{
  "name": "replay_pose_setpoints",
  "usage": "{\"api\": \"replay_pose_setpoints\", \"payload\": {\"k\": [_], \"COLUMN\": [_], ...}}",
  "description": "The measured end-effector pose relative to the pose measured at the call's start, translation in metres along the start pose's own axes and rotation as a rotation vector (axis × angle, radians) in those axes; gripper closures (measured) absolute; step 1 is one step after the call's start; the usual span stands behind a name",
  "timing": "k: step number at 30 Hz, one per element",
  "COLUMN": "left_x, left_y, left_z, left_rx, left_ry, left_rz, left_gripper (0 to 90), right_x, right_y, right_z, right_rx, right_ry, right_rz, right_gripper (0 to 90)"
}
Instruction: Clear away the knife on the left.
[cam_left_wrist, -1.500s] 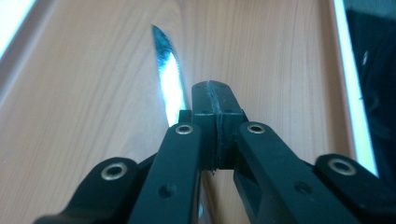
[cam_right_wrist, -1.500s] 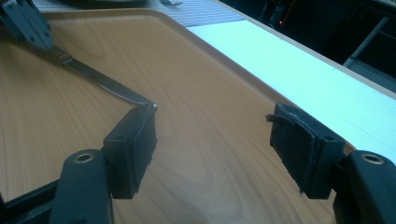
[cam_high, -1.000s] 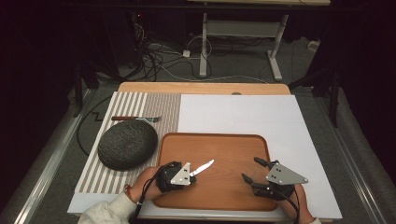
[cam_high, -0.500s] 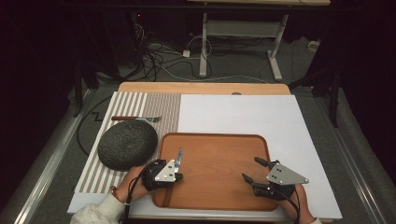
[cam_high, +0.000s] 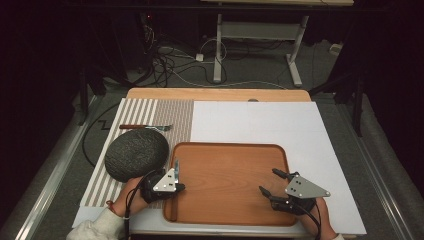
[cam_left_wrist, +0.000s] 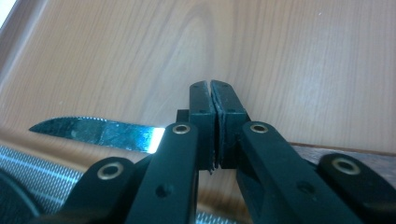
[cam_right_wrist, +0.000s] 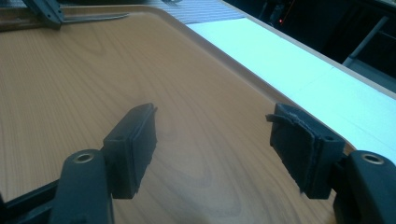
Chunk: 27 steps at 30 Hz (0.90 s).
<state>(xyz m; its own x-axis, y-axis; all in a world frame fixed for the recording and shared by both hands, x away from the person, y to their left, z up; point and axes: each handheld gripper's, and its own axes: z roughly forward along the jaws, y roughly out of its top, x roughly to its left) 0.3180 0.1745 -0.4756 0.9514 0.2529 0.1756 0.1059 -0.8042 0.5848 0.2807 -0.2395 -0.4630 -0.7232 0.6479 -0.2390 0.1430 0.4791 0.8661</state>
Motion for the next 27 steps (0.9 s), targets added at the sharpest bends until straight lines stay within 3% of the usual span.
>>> {"api": "replay_pose_setpoints", "payload": {"k": [9, 23, 27], "left_x": [0.0061, 0.0043, 0.0052], "left_y": [-0.0057, -0.0035, -0.0025], "left_z": [-0.0013, -0.0017, -0.0040], "left_rx": [-0.008, 0.016, -0.004], "left_ry": [0.015, 0.056, 0.076], "left_rz": [-0.026, -0.003, -0.005], "left_gripper": [84.1, 82.4, 80.1], "right_x": [-0.0006, 0.0002, 0.0002], "right_y": [-0.0007, -0.0007, -0.0006], "right_z": [0.0003, 0.0001, 0.0000], "right_rx": [0.002, 0.004, 0.003], "right_ry": [0.002, 0.000, -0.001], "right_rz": [-0.004, -0.011, -0.011], "right_gripper": [32.0, 32.0, 32.0]}}
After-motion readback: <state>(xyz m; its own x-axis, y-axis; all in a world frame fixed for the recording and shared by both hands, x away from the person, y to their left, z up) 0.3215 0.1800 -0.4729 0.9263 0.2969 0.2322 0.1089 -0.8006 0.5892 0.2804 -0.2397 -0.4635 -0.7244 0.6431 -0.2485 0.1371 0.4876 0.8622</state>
